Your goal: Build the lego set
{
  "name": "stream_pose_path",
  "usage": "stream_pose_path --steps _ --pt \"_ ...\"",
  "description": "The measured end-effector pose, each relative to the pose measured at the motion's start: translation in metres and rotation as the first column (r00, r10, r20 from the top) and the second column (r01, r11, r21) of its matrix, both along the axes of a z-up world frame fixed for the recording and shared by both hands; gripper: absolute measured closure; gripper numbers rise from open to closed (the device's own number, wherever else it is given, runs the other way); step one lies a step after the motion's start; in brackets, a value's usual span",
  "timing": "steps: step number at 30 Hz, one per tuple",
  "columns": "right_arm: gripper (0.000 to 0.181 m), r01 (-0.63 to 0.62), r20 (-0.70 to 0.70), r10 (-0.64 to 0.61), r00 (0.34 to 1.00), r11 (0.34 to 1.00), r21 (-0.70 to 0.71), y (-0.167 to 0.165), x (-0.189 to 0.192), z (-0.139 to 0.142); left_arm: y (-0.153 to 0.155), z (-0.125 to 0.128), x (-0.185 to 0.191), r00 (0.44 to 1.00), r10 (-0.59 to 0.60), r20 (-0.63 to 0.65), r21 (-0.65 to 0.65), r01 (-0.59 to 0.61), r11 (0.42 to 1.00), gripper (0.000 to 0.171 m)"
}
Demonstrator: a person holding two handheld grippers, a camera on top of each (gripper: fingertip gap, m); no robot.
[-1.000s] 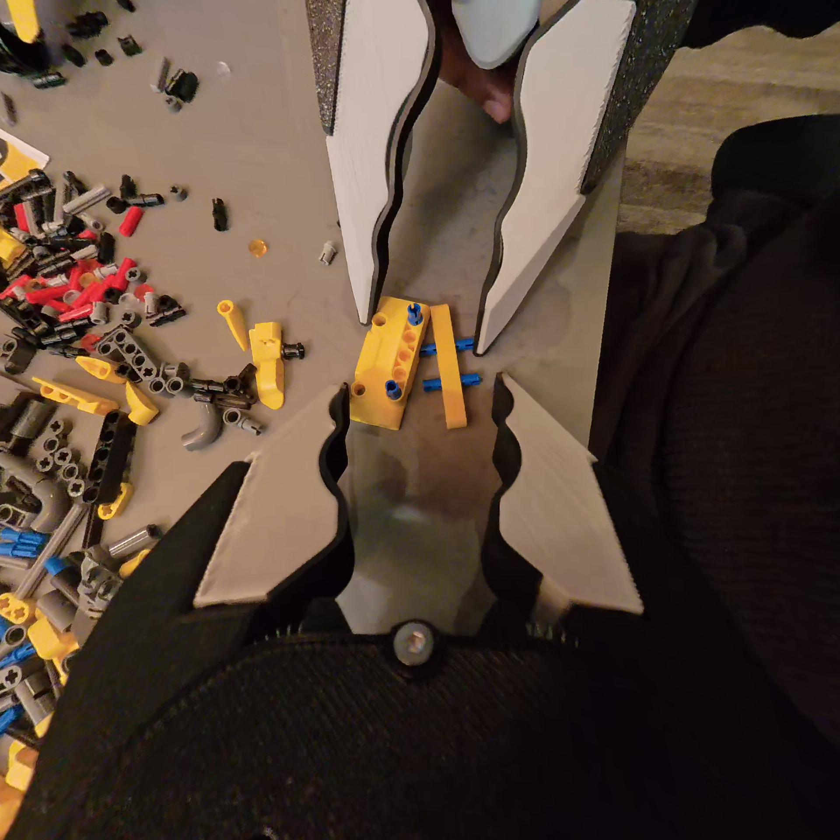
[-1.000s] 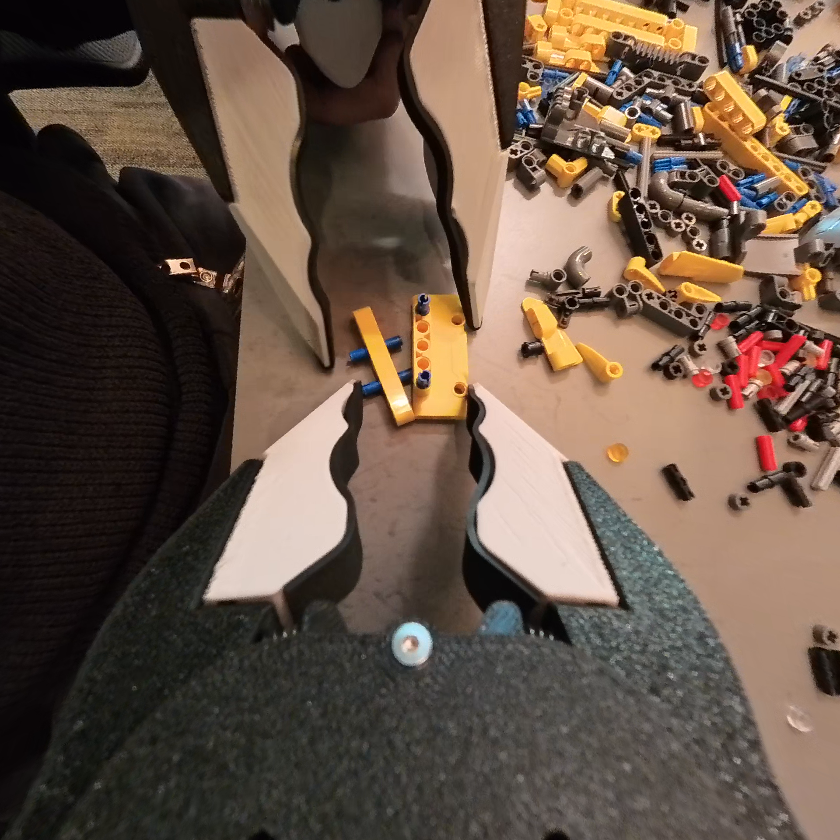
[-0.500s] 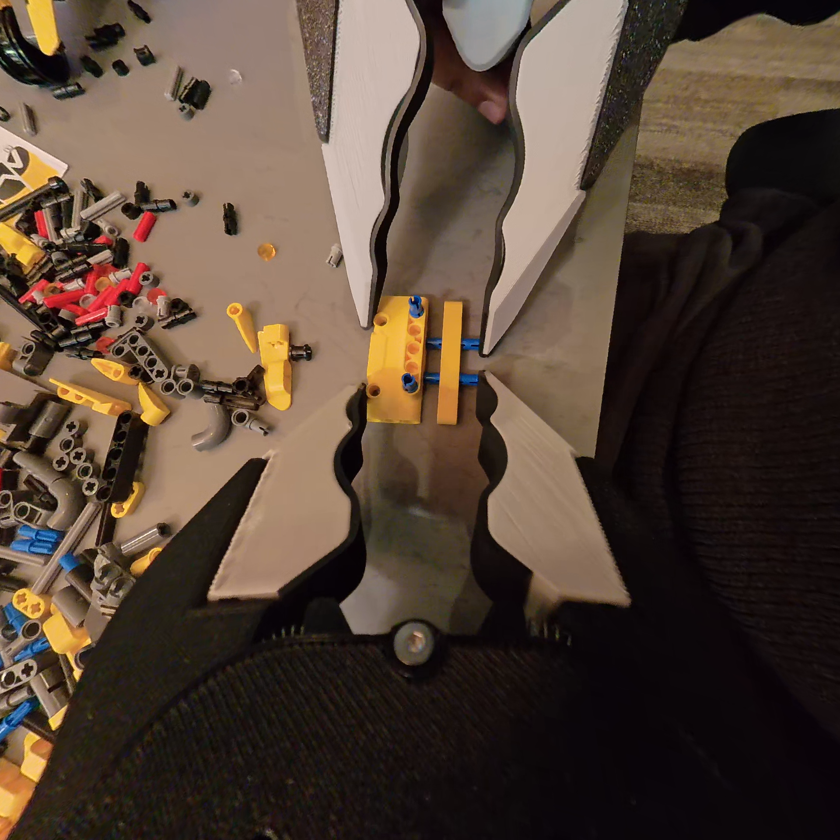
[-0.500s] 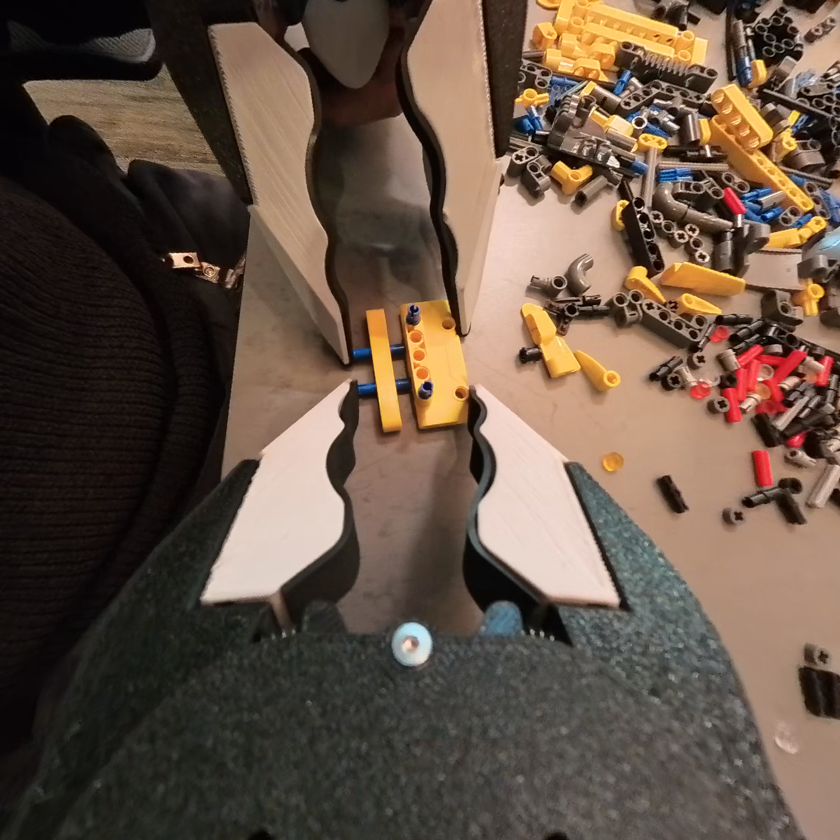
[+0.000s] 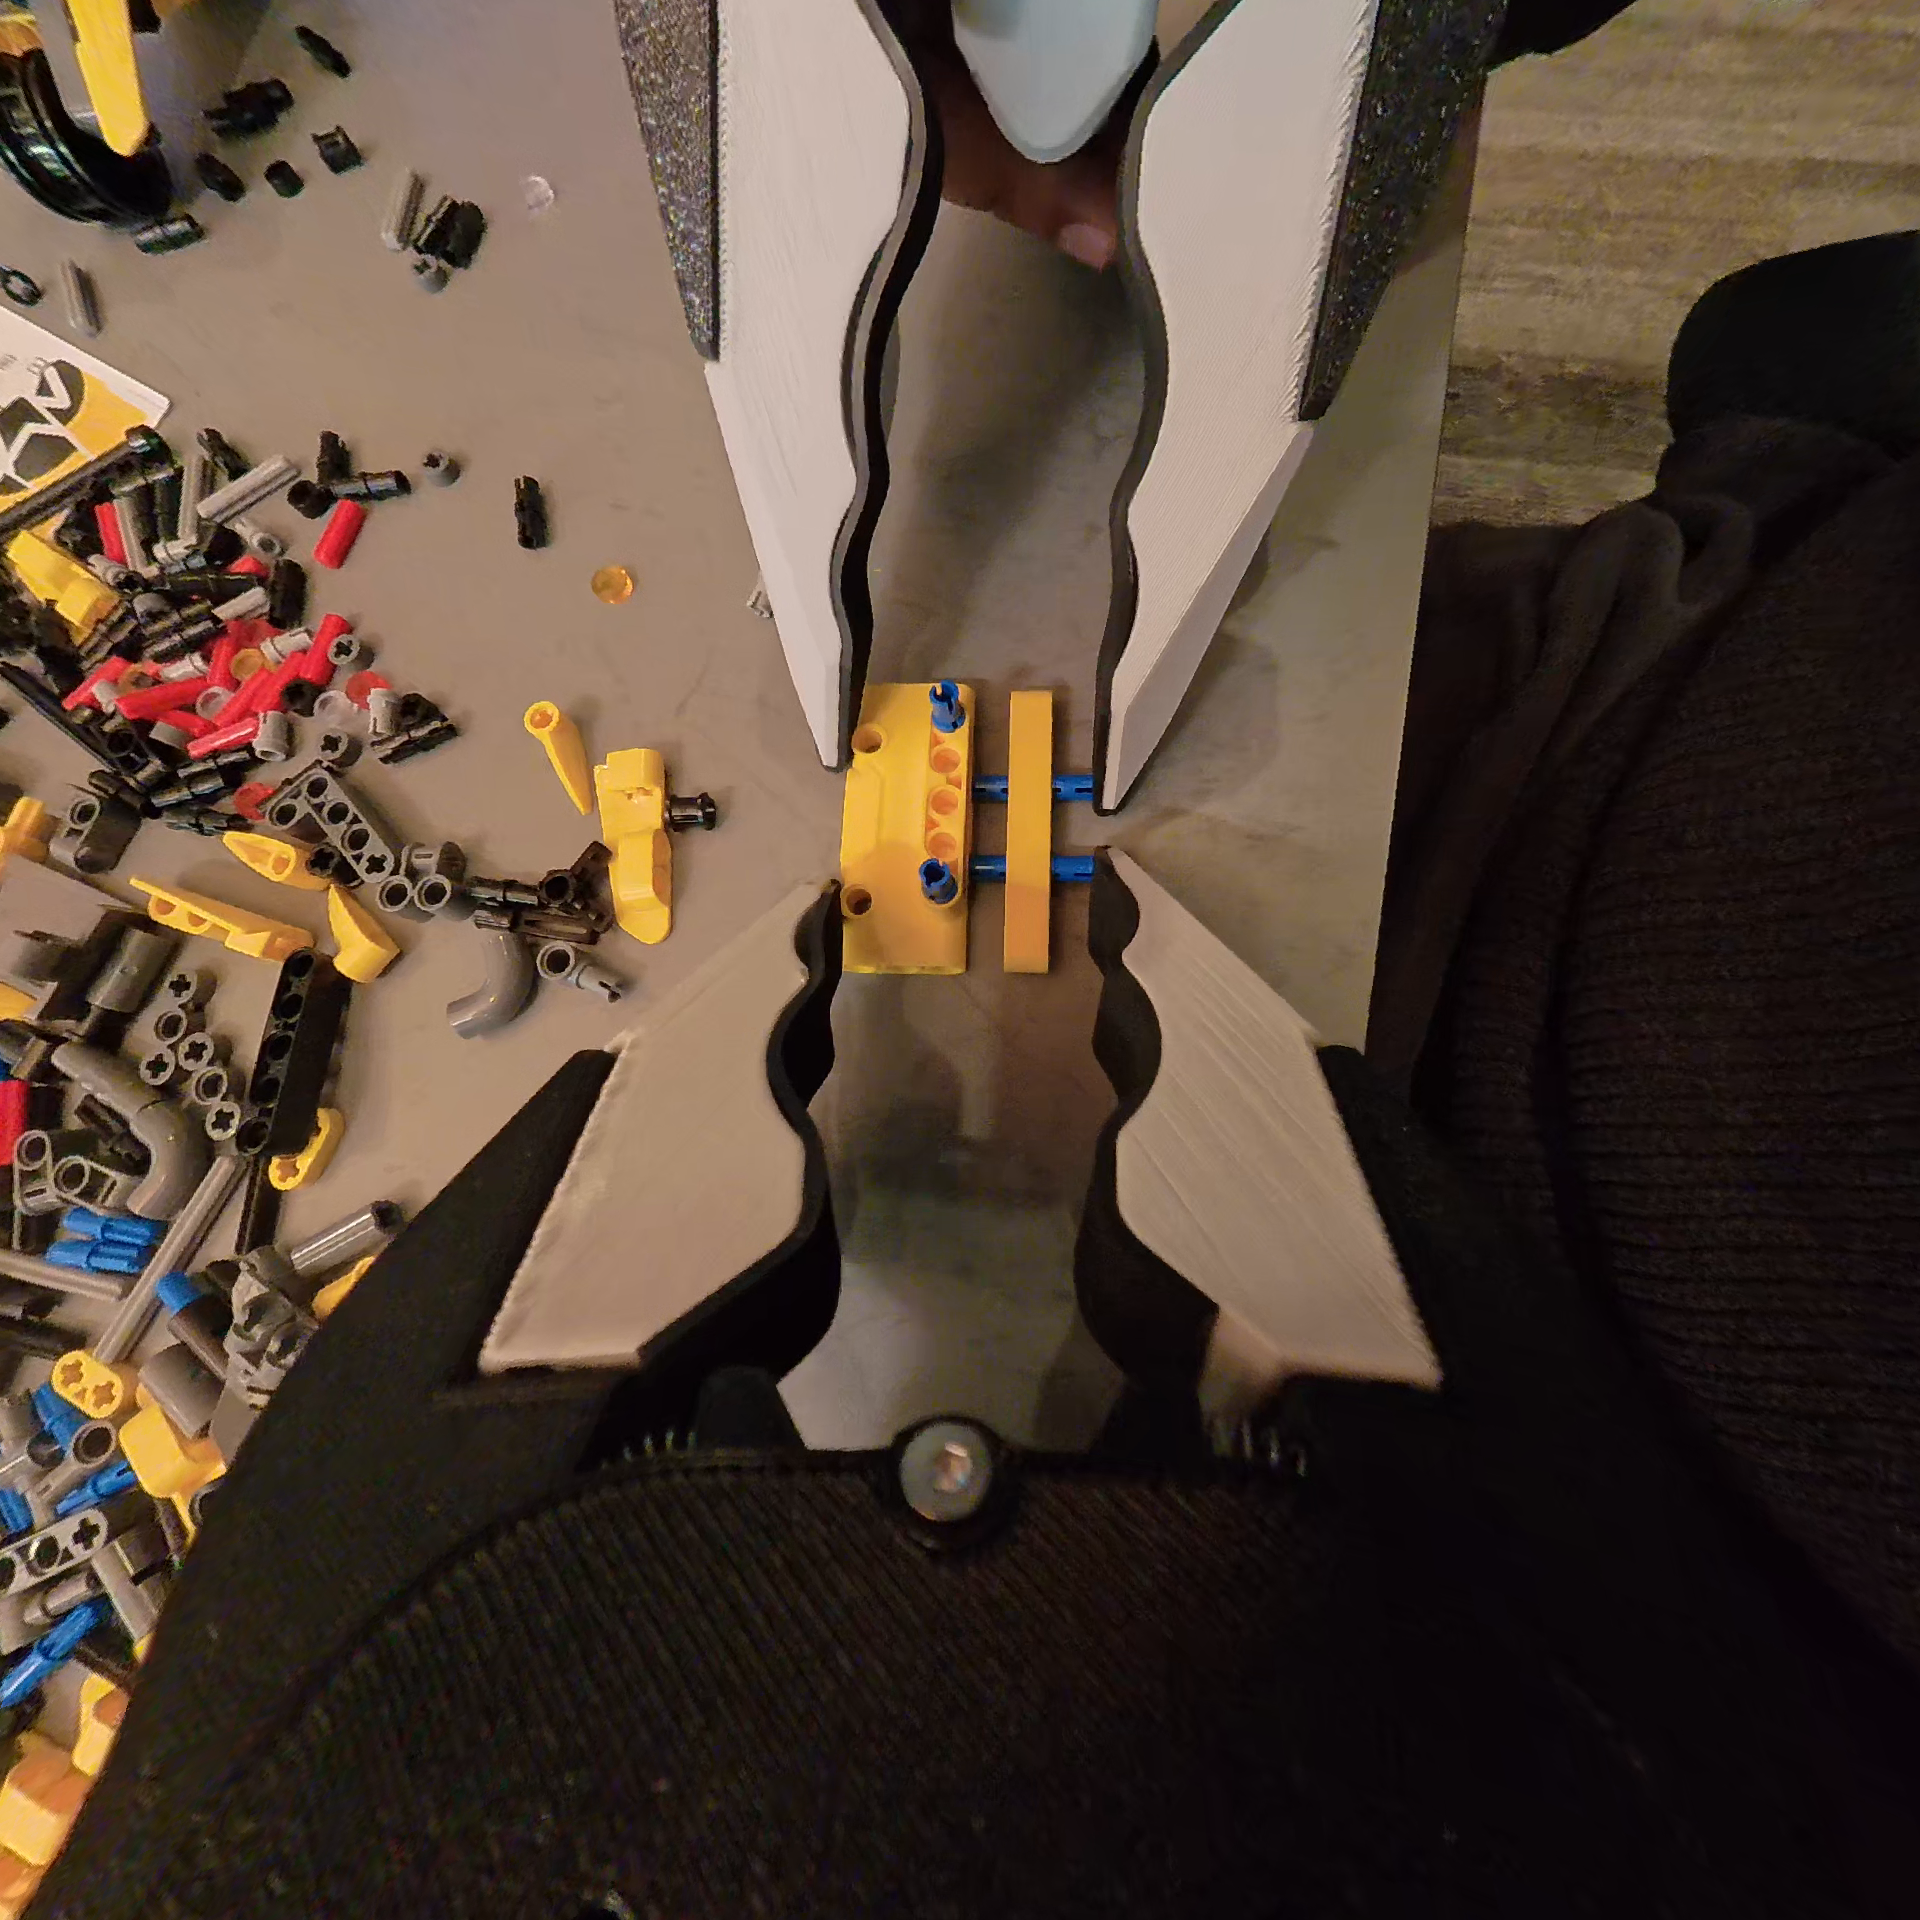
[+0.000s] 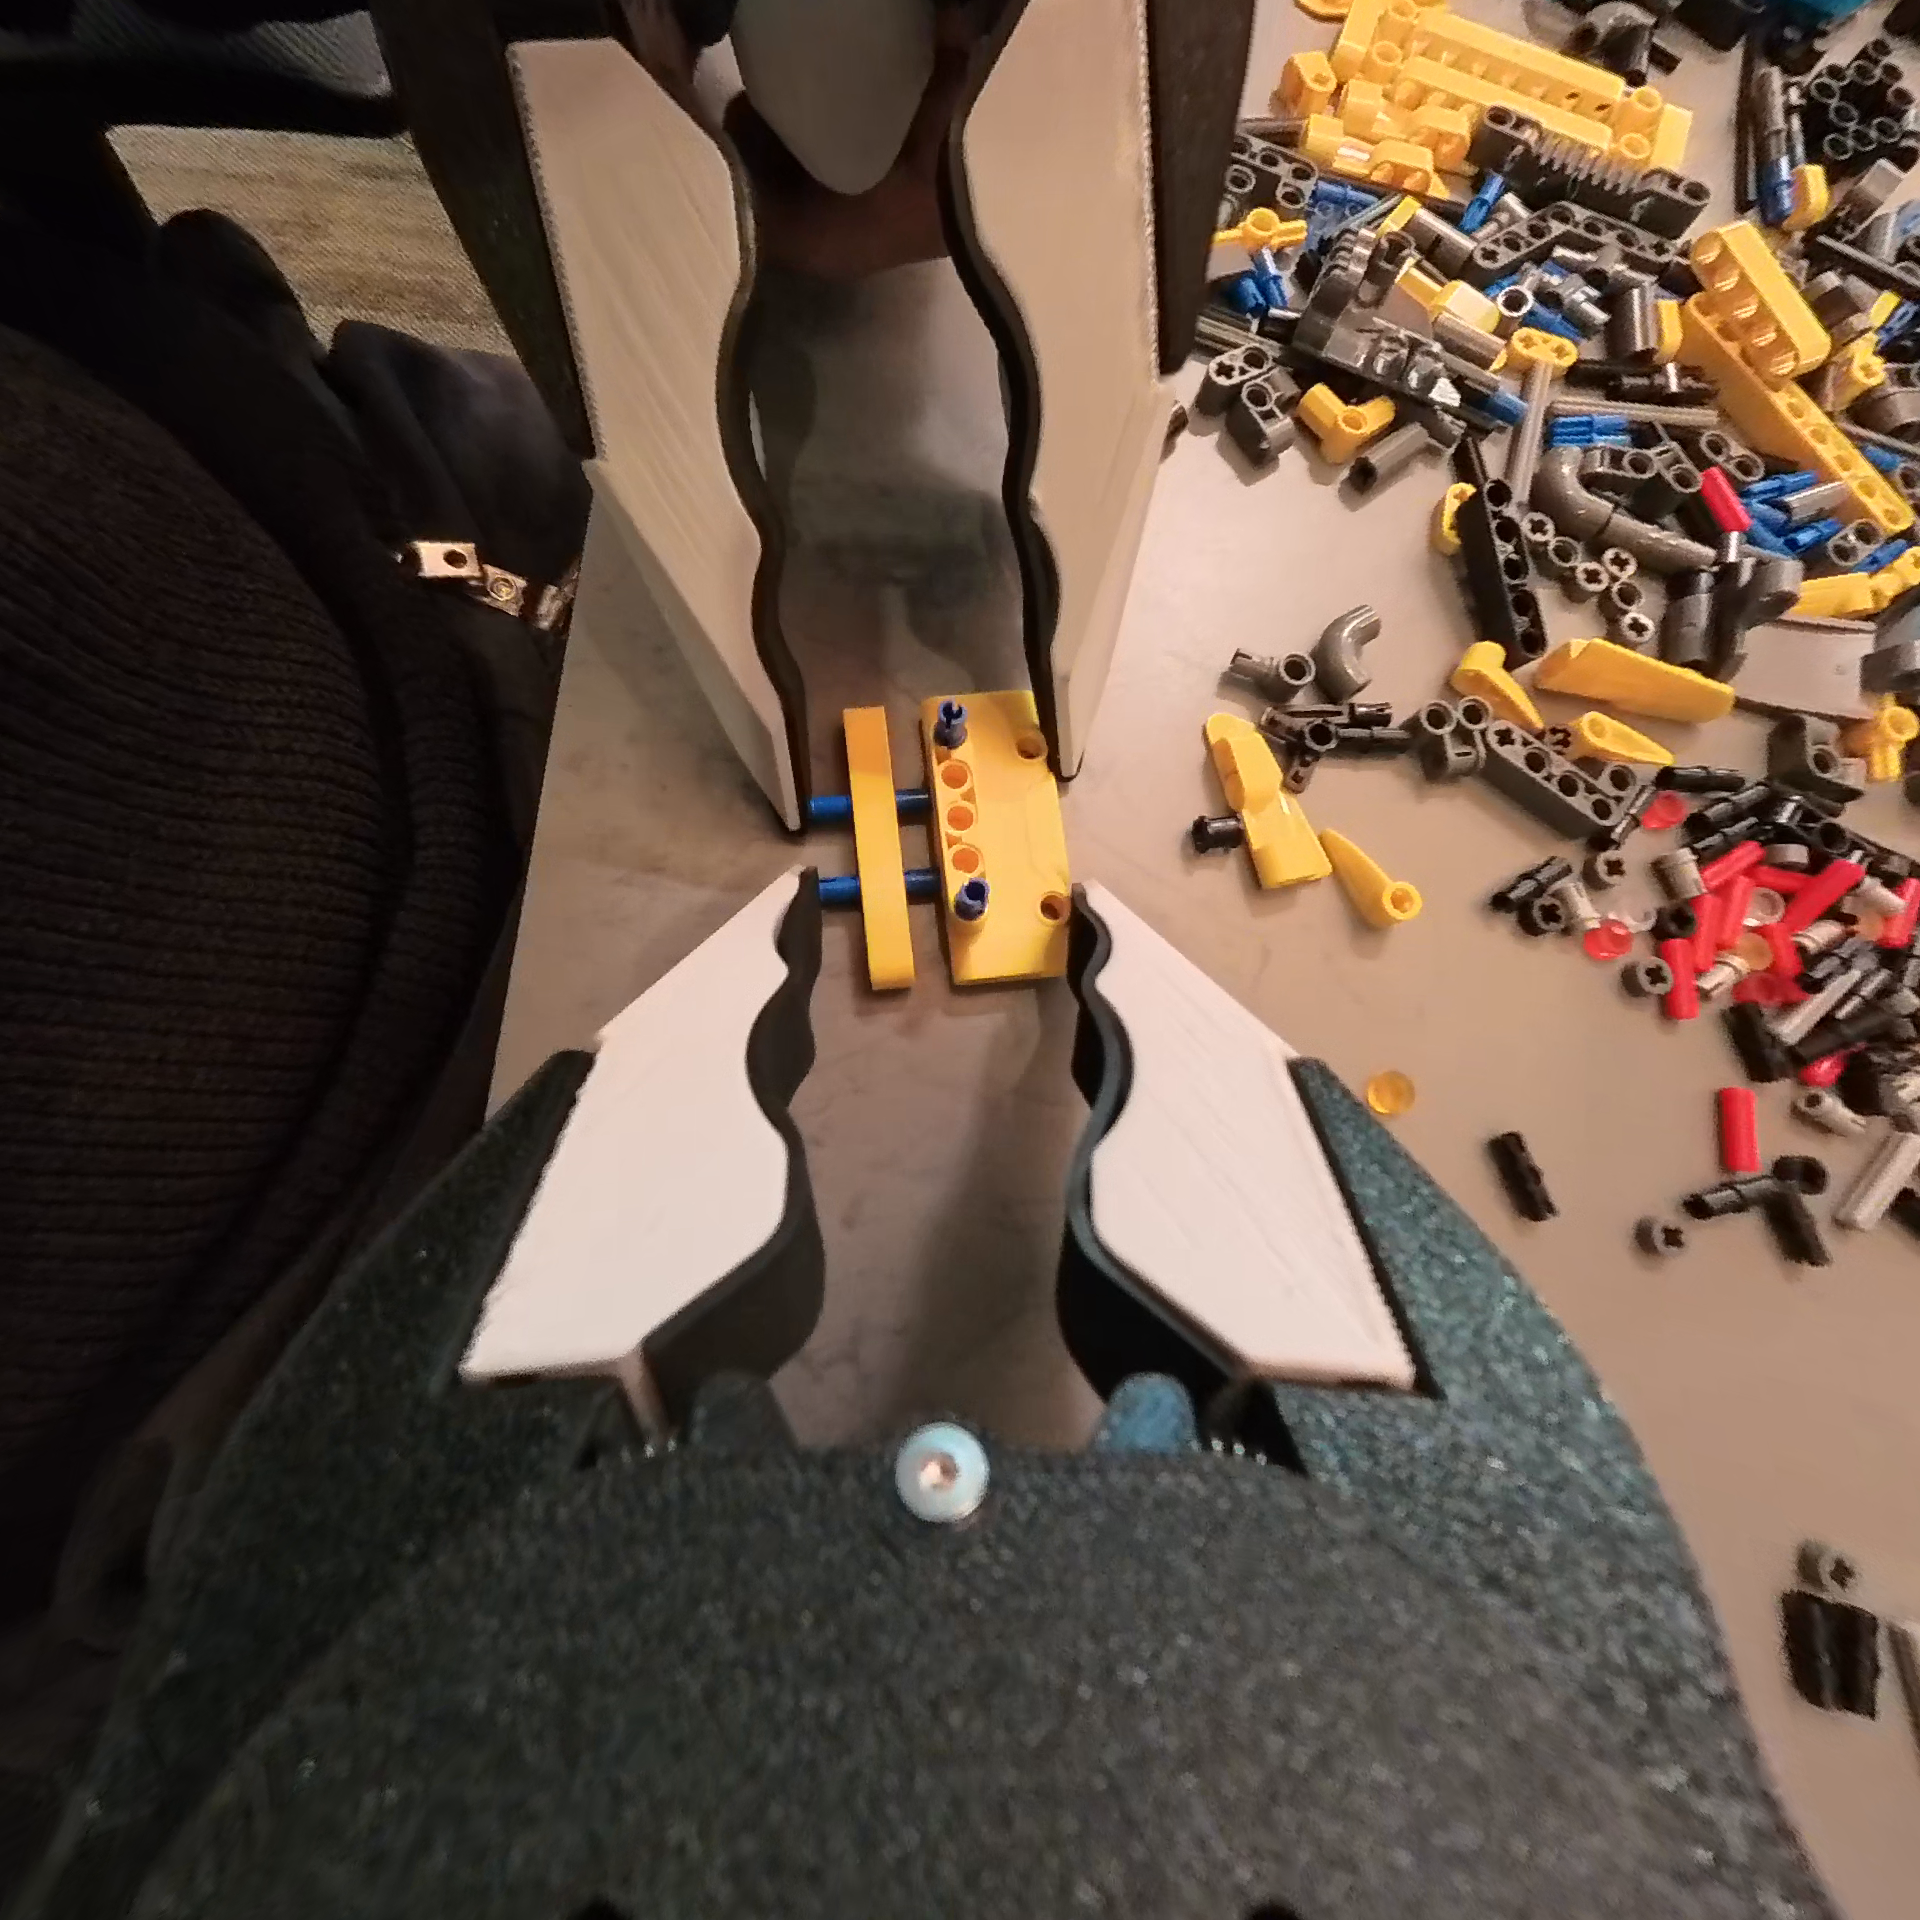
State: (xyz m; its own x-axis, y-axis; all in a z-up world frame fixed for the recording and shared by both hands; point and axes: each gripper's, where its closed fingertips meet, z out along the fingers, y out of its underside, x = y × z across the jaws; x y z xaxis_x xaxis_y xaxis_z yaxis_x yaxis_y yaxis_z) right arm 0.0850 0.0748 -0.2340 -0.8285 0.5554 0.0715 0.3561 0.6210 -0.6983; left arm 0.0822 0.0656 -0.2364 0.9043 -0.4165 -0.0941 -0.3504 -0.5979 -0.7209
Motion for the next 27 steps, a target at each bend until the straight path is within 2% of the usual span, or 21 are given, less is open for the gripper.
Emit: stream_pose_path --steps 27 --pt "0.135 0.000 -0.040 0.000 0.999 1.000 -0.002 -0.0004 -0.0001 0.0009 0.0013 0.0003 0.0001 1.000 -0.004 0.017 -0.008 0.004 1.000 0.127"
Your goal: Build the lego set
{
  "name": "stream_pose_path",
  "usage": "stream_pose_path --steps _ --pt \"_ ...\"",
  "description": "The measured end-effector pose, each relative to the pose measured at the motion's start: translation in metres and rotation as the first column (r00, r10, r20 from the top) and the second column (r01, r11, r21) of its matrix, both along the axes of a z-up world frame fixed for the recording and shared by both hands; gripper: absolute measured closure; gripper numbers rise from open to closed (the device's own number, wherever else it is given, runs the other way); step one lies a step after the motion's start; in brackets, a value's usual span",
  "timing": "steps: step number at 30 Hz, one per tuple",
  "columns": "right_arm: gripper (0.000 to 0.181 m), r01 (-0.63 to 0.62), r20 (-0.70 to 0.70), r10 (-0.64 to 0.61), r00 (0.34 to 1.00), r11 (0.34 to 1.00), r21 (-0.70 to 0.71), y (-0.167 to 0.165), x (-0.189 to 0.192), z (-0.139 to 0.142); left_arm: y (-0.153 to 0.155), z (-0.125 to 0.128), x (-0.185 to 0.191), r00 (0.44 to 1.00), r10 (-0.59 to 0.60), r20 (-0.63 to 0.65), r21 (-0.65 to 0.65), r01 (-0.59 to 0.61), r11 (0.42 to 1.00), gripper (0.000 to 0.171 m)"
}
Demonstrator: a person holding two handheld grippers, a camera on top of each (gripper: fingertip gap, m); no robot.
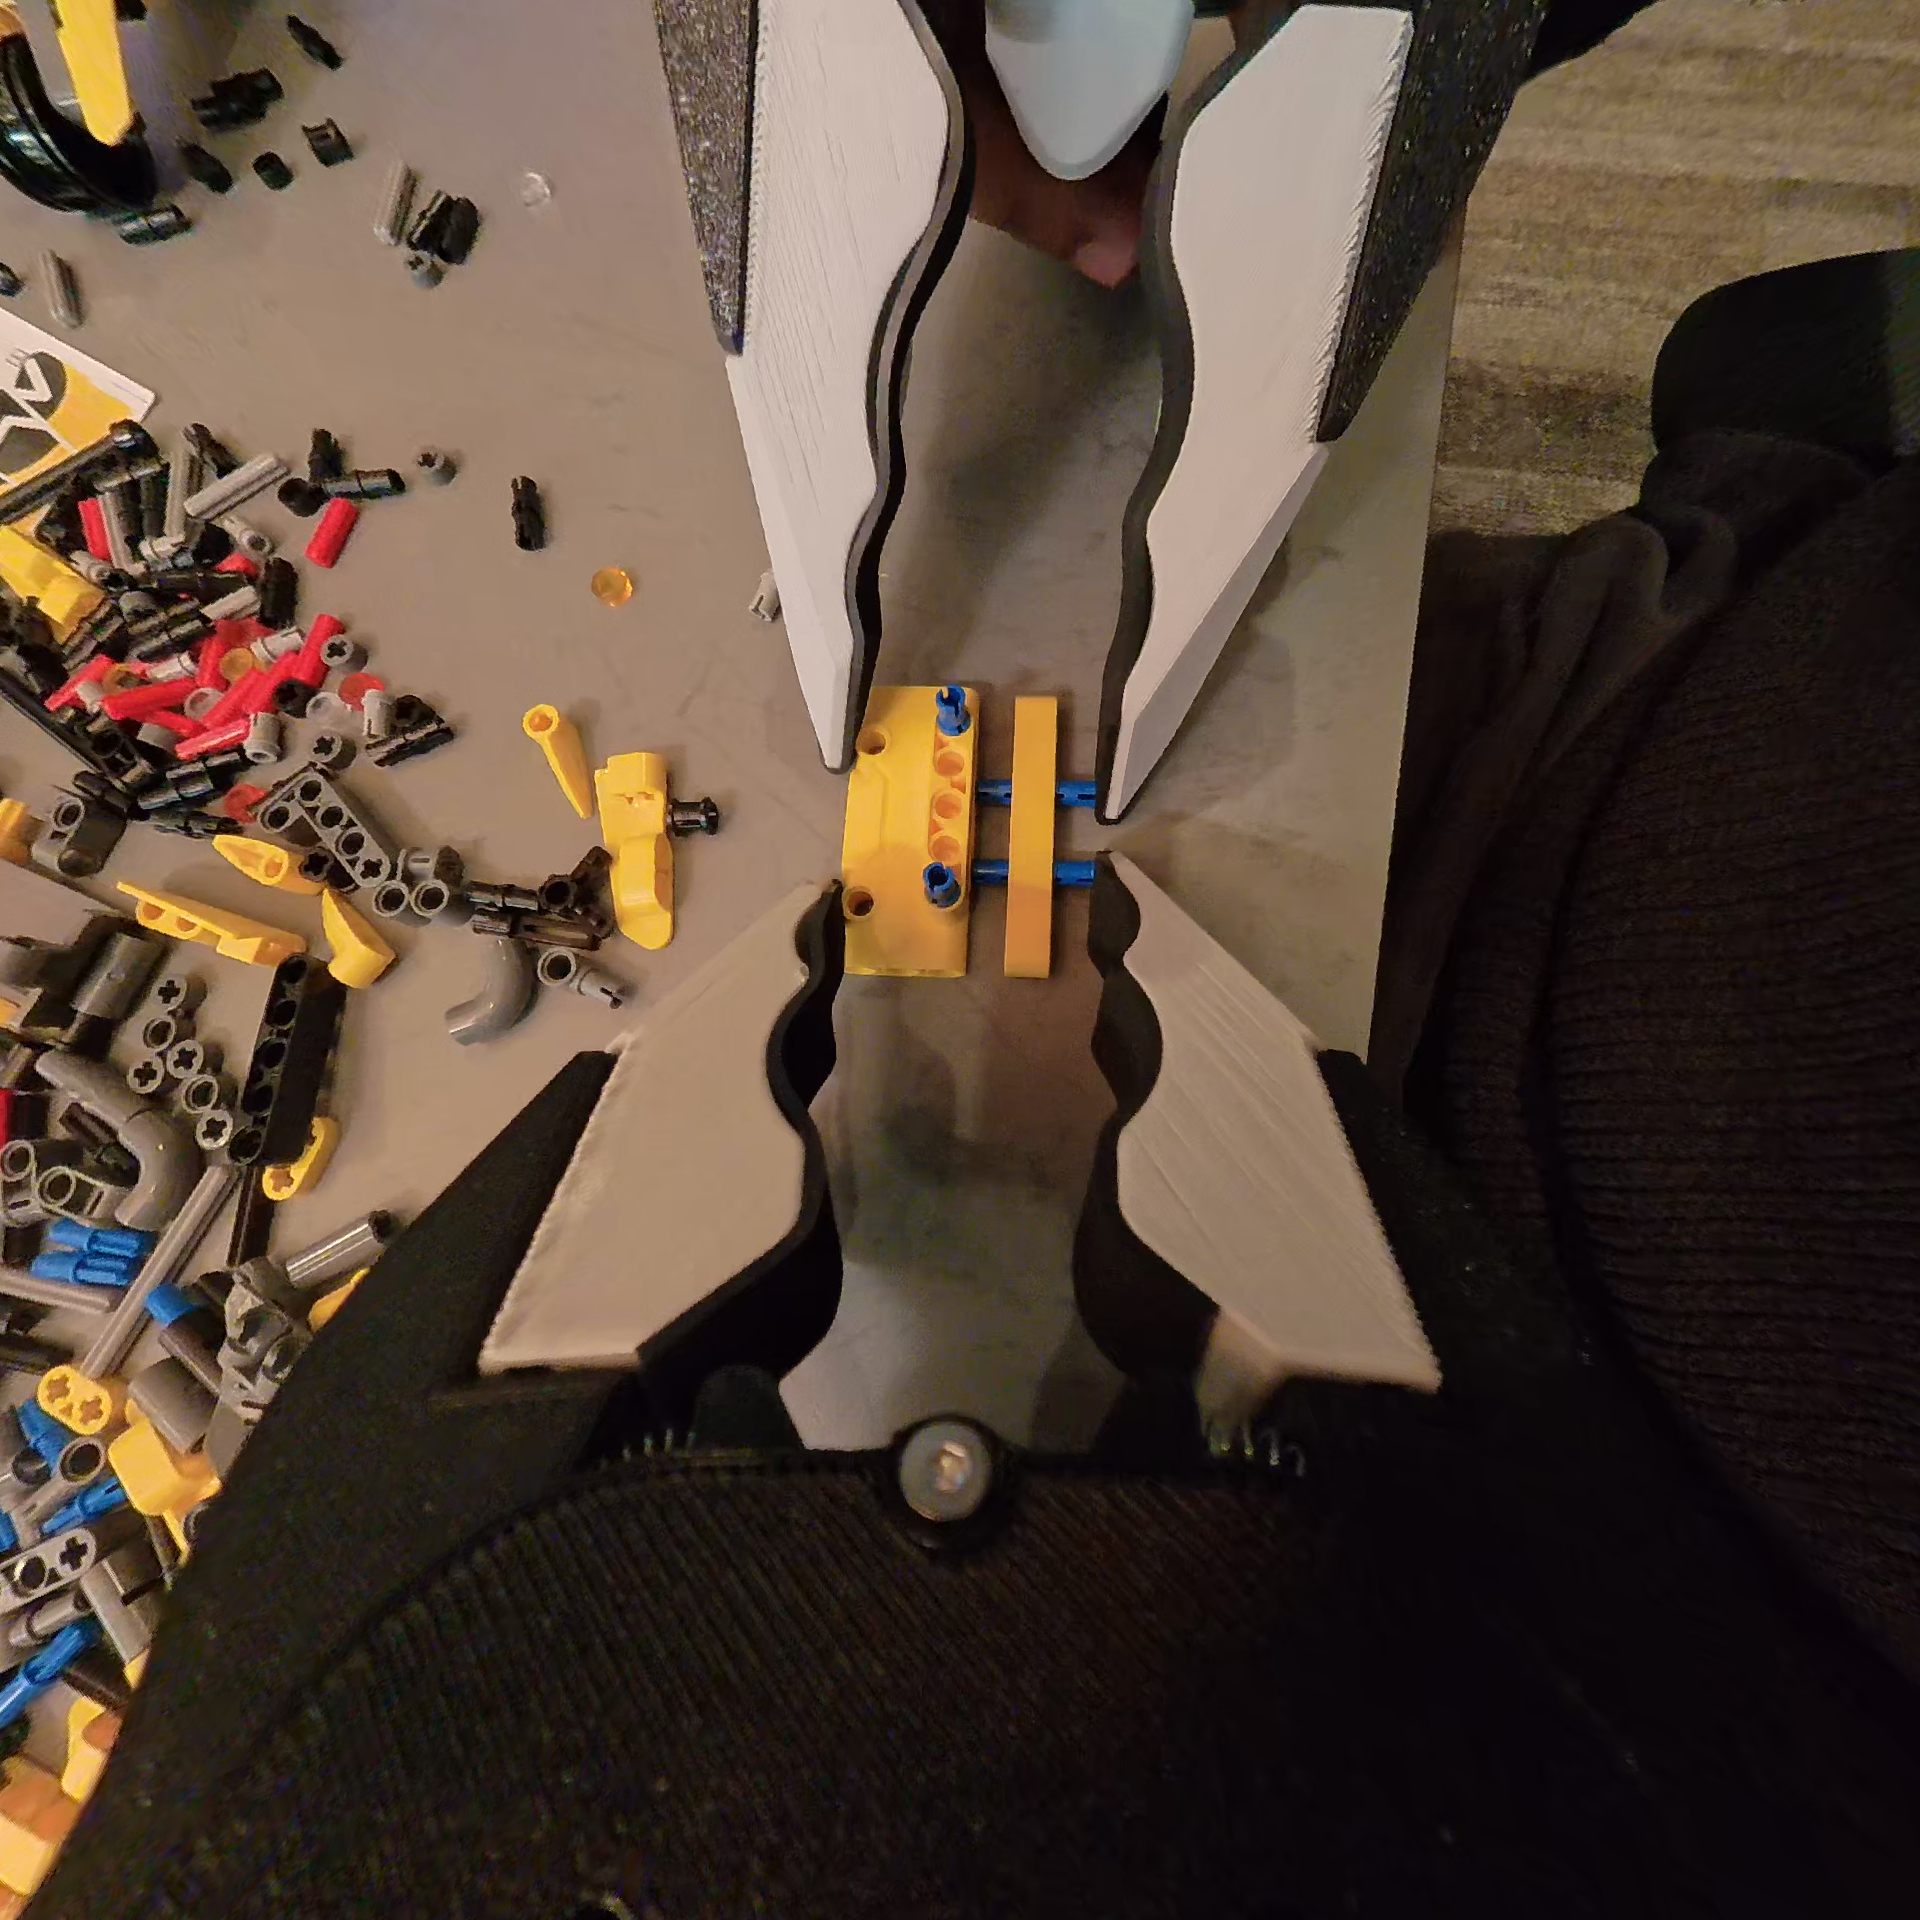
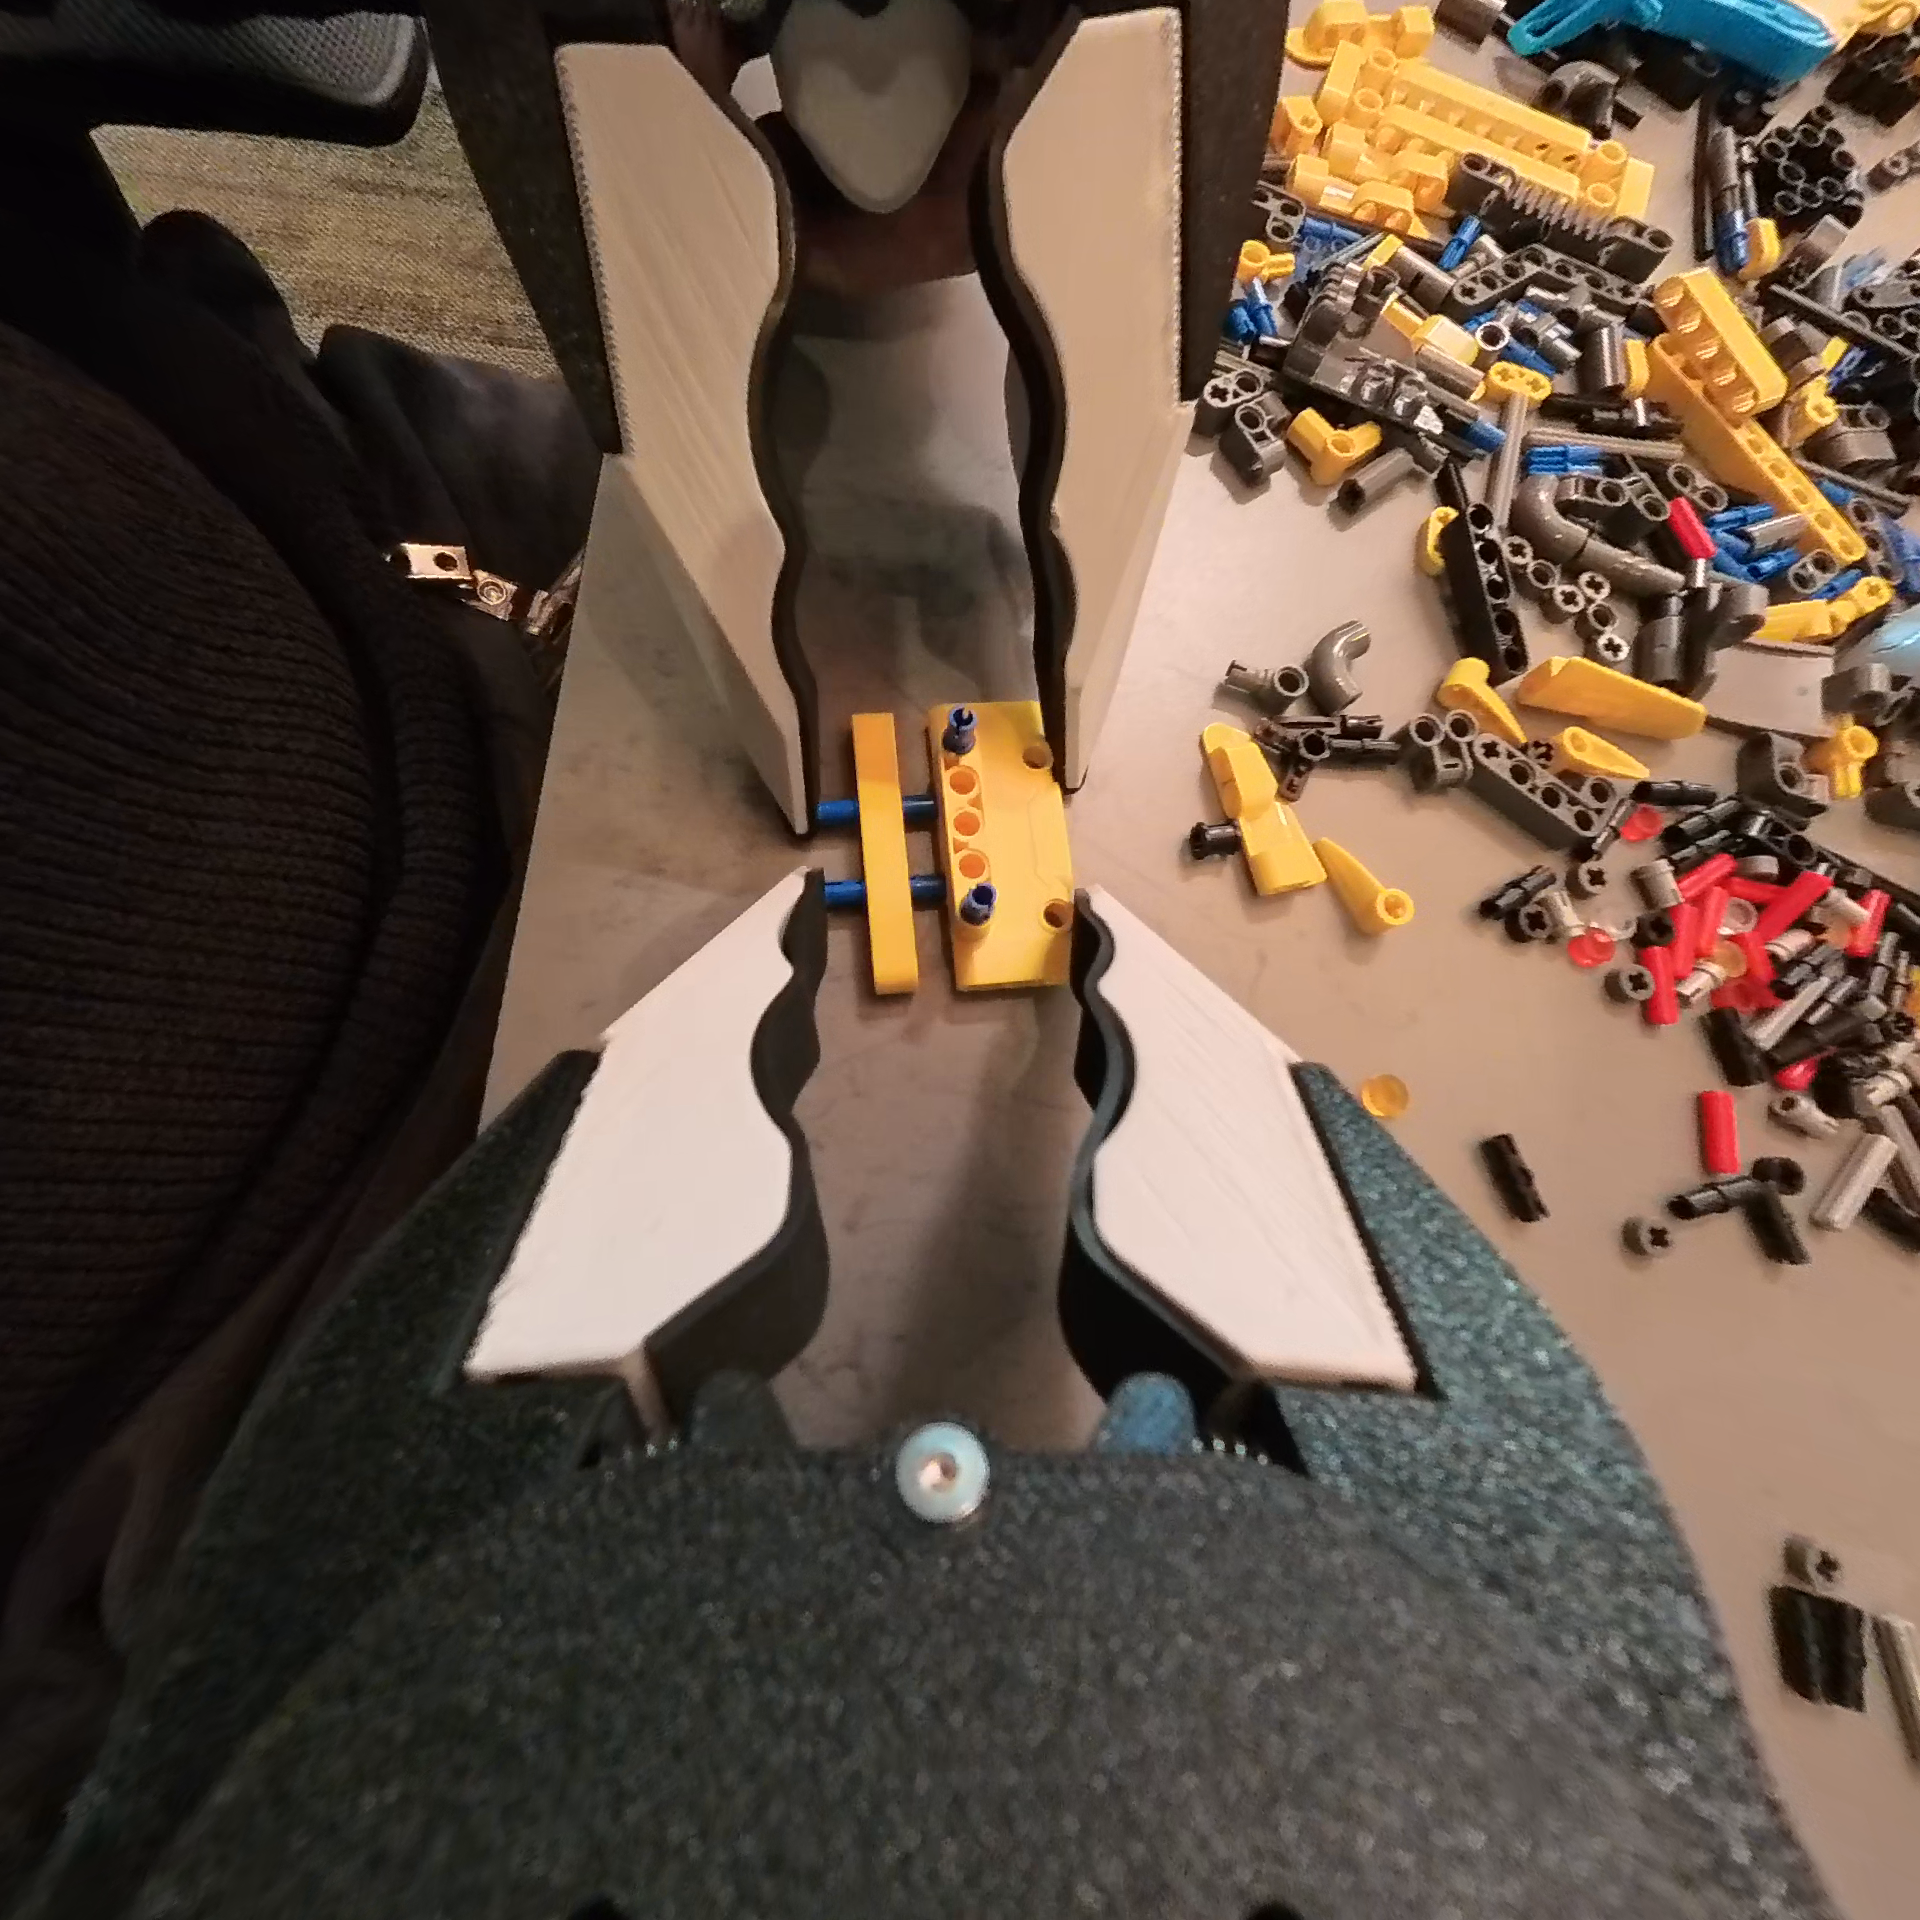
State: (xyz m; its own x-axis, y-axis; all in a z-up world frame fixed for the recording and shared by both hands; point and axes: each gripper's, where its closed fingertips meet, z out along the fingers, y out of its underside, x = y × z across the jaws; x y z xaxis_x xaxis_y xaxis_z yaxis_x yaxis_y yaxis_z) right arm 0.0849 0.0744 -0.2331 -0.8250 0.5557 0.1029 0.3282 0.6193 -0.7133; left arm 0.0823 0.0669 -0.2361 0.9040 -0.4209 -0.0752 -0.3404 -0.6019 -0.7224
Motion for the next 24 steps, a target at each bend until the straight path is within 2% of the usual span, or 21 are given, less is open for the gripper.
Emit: stream_pose_path --steps 24 --pt "0.136 0.000 0.039 0.000 0.999 1.000 0.000 -0.0009 -0.0011 -0.0002 0.0001 0.0001 -0.0004 1.000 0.002 -0.005 0.003 -0.002 1.000 0.127"
